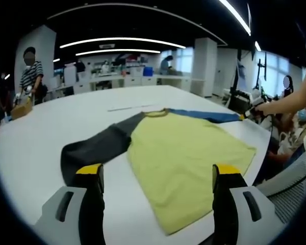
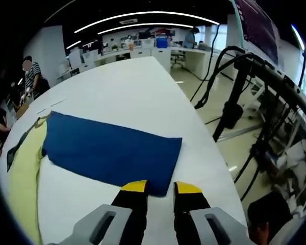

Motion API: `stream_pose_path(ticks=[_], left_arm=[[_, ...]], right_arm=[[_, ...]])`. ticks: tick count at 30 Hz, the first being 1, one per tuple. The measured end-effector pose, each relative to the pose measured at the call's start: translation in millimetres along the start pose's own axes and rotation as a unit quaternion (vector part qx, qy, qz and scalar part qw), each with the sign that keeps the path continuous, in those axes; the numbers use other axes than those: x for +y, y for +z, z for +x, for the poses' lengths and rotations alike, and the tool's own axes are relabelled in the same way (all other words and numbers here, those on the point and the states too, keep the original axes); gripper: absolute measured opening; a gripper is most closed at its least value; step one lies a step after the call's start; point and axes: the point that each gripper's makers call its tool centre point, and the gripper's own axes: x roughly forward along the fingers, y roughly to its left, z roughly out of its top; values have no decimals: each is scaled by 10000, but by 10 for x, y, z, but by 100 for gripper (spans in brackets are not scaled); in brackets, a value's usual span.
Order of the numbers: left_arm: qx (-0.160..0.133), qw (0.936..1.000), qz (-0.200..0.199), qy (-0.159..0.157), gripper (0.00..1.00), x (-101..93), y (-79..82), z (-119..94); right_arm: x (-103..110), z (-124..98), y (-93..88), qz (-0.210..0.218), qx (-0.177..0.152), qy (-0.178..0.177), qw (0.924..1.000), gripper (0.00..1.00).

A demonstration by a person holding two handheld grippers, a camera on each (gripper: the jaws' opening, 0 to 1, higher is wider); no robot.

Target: Fold the garment on the visible template until the final outline fits inside the template.

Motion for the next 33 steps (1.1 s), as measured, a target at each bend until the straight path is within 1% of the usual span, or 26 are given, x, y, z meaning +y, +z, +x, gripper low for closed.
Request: stream_pose_path(ticks=[5,7,15,18,19,21,22,23,24,28,33], left_arm=[[2,10000,-4,-4,85,7,-1,-22],[-12,10000,-7,-13,86,6,4,-27],[-65,9999,-51,-95,87,-10,6,-21],[-65,9999,-63,-146,89,-24,-5,-12],[-62,9998,-62,-154,89,-26,-7,-11],[-70,9998,-67,-172,90,-32,-5,-8],[-74,9998,-68,-178,90,-34,-4,-8],[-81,9998,-72,-186,90,-38,-3,-6],[-82,9998,-73,-191,90,-41,-4,-5],[-72,9997,-79,-212,92,-63,-8,4],[-66,9996,-78,-249,93,-100,-3,14]], right_arm=[[-21,27,24,-31,-6,-46,10000,8],[-31,38,33,-104,-32,-73,9999,5],[-49,93,75,-105,6,10,9999,0],[-57,107,88,18,-14,58,10000,0],[-51,110,86,116,2,79,9999,0],[-46,113,88,142,11,92,9999,0],[-37,112,84,118,13,91,9999,0],[-32,111,82,-138,15,76,9999,0],[-27,115,84,-213,13,66,9998,0],[1,97,70,-196,-11,27,9998,0],[5,73,102,-157,-108,29,9998,0]])
